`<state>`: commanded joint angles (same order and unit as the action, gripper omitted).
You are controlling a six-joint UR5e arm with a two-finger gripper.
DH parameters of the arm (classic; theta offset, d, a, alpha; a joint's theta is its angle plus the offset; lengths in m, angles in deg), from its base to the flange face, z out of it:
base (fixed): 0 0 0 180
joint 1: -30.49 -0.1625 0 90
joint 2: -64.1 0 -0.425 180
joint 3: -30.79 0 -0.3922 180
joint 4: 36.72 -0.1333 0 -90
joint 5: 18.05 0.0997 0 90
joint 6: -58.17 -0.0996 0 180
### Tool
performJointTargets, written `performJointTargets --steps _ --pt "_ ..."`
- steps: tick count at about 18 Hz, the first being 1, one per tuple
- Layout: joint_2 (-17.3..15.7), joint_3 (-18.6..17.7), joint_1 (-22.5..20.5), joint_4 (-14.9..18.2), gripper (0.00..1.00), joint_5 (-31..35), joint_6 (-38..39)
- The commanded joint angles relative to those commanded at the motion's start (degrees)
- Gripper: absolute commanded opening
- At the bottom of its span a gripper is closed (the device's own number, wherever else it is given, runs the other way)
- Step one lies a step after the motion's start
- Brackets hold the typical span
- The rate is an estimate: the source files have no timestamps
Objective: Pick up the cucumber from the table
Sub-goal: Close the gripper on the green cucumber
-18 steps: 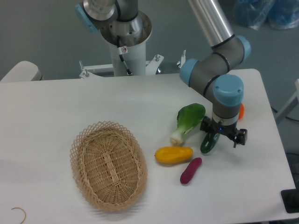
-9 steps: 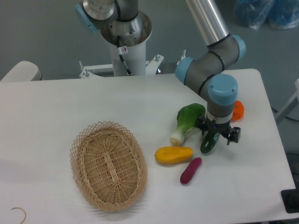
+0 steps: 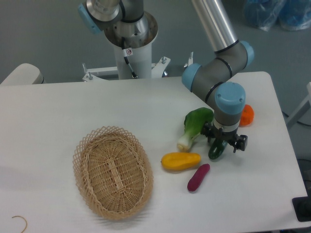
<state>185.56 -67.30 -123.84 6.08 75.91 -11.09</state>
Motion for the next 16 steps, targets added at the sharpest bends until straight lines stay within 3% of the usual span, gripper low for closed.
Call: performJointTargets --steps 3,4,9,13,14,16 --pt "0.0 0.09 0.09 0.0 0.19 0.0 -0.17" --pt "0.0 0.18 0.0 0.0 0.13 0.0 -1.05" --pt "-0.35 1.05 -0.17 0.18 0.13 0.0 -2.64" --pt "-0.88 5.17 0.44 1.23 0.13 0.0 -2.72" --pt "-1.05 6.67 1.14 2.36 0.13 0.0 -2.38" --pt "-1.75 10.09 1.93 7.62 0.13 0.0 -1.76"
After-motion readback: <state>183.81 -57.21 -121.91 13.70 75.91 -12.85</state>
